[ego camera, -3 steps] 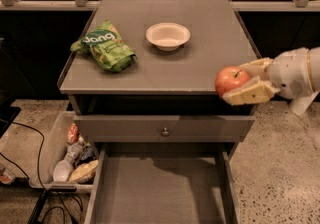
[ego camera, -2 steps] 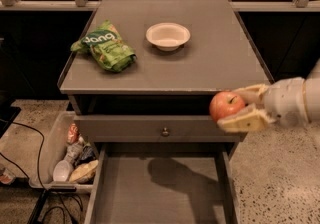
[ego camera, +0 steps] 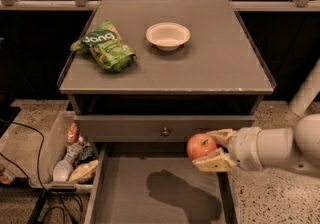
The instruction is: Place apple into middle drawer
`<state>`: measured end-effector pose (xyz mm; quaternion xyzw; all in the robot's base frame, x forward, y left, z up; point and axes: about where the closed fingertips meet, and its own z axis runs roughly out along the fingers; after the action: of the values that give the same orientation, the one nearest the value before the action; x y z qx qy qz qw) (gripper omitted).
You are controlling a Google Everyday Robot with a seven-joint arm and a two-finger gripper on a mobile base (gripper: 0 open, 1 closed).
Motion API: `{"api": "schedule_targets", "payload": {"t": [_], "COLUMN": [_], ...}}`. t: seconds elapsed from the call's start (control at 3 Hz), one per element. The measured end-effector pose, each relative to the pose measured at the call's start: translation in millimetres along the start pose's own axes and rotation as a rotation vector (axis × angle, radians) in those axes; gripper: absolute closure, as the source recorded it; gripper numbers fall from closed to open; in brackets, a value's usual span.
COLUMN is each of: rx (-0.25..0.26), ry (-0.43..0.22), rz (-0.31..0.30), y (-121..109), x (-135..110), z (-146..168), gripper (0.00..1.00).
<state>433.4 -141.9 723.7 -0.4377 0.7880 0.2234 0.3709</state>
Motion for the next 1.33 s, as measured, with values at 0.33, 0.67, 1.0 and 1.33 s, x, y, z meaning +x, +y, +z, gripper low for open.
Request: {"api": "schedule_targets", "payload": {"t": [0.33, 0.67, 1.0, 1.33], "rx": [0.046, 0.043, 0.051, 0.072], "ry": [0.022, 0.023, 0.050, 0.060], "rz": [0.047, 0.047, 0.123, 0.226], "y": [-5.2, -4.4, -7.1, -10.2], "x": [34.1, 34.1, 56.7, 106.4], "z": [45.0, 45.2, 74.3, 127.6], "gripper": [1.00, 1.00, 1.00, 1.00]}}
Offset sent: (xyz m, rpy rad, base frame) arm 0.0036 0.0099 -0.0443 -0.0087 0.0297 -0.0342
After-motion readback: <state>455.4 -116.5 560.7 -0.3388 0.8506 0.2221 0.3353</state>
